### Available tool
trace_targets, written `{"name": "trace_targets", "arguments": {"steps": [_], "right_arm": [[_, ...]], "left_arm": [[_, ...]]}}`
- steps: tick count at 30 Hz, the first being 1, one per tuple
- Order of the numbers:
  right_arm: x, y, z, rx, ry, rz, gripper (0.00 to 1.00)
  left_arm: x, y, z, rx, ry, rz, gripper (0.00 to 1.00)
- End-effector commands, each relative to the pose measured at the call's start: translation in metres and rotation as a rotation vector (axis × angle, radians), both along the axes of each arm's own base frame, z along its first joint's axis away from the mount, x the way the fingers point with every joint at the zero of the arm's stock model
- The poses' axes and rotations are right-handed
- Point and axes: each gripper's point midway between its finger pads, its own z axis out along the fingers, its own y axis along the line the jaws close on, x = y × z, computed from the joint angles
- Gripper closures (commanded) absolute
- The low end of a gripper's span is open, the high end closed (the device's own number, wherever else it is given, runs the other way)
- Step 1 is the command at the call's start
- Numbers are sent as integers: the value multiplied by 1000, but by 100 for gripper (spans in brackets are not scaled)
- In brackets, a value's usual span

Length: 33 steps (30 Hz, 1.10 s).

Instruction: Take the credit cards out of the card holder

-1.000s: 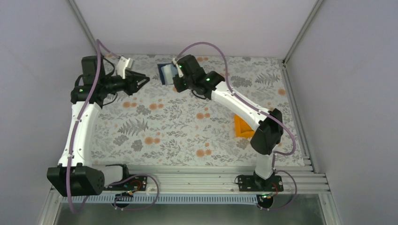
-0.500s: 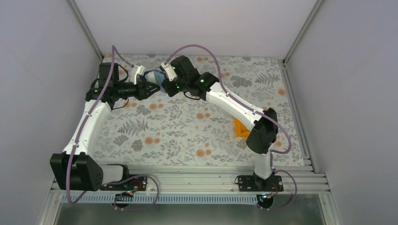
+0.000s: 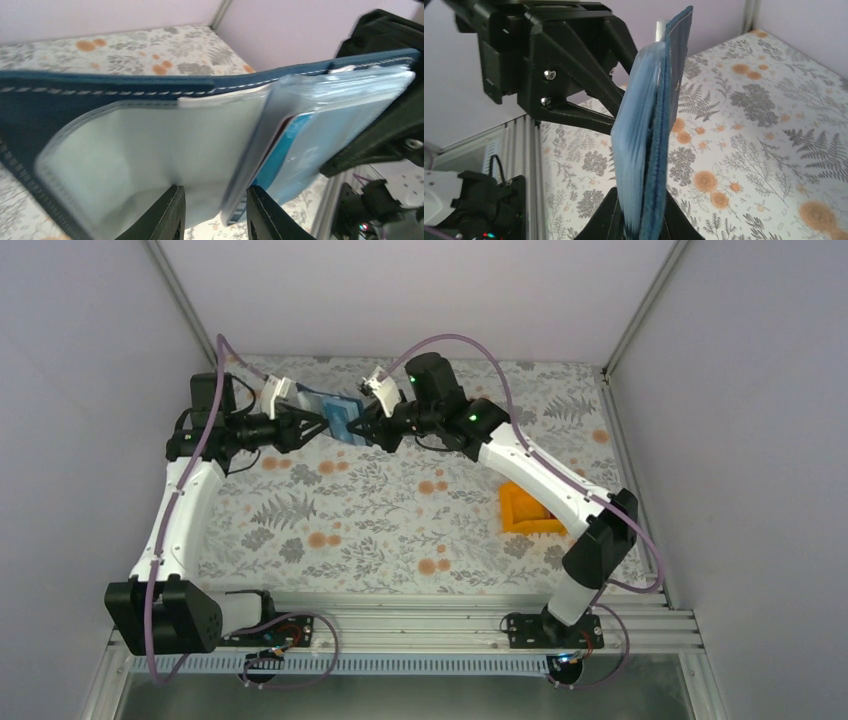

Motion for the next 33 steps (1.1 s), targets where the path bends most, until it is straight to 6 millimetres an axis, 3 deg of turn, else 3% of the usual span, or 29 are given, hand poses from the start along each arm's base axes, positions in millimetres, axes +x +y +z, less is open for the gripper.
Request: {"name": "trace_targets", "arguments": {"steps": [1, 8, 14, 20, 21, 24, 33], "right_arm": [[-42, 5, 42, 149, -86, 241, 96], [-47, 7, 48, 172, -94, 285, 96], [-50, 8, 51, 185, -91, 301, 96], [-44, 2, 41, 172, -82, 292, 94], [-49, -5, 51, 190, -100, 300, 91], [-54, -14, 56, 218, -107, 327, 85], [-49, -29, 56, 227, -100, 344, 73]], "left_arm": [[-32, -24, 37, -72, -106, -194, 68], [-65, -41, 59, -122, -169, -348, 72], [-73, -43, 65, -146, -194, -389, 96], [-99, -46, 84, -196, -260, -488, 98], [-102, -45, 86, -200, -273, -493, 98], [-110, -44, 91, -219, -308, -518, 98], [-94, -39, 82, -136, -299, -444, 98]]}}
